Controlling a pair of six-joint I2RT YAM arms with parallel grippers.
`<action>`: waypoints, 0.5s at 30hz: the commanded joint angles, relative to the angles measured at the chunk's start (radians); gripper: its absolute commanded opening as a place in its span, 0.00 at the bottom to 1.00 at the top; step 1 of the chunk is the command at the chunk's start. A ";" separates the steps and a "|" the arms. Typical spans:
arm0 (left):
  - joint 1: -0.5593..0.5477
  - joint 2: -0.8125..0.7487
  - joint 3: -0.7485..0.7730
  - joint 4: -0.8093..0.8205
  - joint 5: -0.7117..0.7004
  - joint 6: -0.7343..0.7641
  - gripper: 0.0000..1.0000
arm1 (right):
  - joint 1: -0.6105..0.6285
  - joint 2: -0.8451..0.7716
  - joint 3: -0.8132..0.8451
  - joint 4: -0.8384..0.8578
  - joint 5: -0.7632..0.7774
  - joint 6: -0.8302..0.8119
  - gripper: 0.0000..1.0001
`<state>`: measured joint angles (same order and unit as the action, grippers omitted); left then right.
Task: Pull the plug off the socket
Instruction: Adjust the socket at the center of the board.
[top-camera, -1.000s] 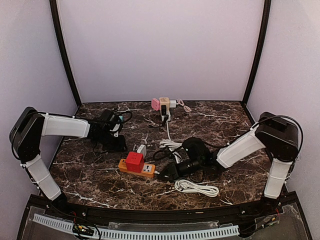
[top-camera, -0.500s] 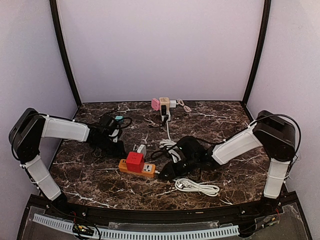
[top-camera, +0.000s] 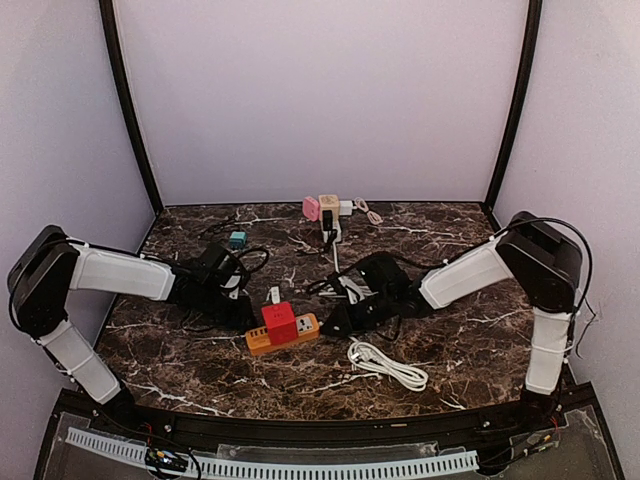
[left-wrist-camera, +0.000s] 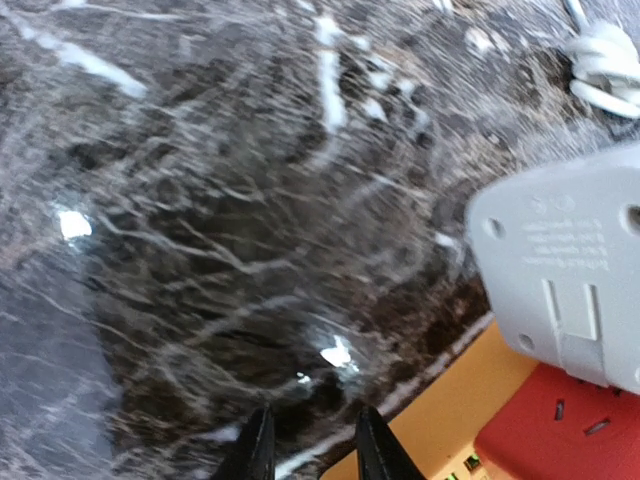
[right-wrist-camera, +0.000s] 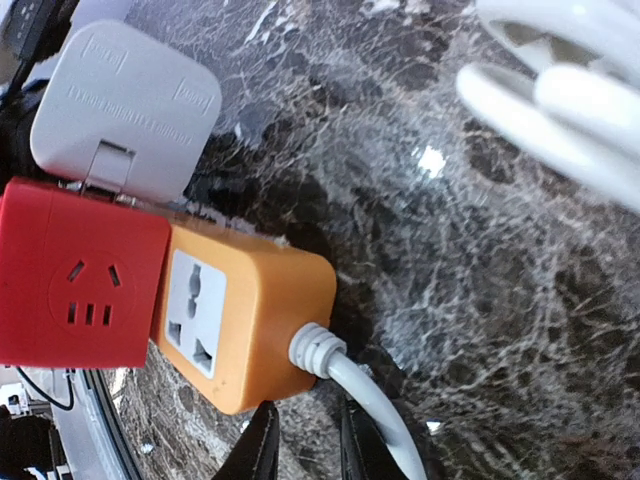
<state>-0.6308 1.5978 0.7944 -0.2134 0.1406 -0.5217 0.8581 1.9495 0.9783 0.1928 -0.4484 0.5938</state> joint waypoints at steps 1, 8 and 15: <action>-0.080 -0.036 -0.031 0.014 0.007 -0.043 0.29 | -0.039 0.046 0.047 -0.059 0.023 -0.056 0.22; -0.210 -0.054 -0.074 0.086 -0.013 -0.120 0.29 | -0.055 0.081 0.110 -0.070 -0.011 -0.084 0.22; -0.312 -0.046 -0.105 0.190 -0.058 -0.206 0.29 | -0.068 0.091 0.131 -0.065 -0.057 -0.082 0.21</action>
<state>-0.8890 1.5570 0.7101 -0.0864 0.1093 -0.6628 0.8043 2.0132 1.0828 0.1402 -0.4934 0.5289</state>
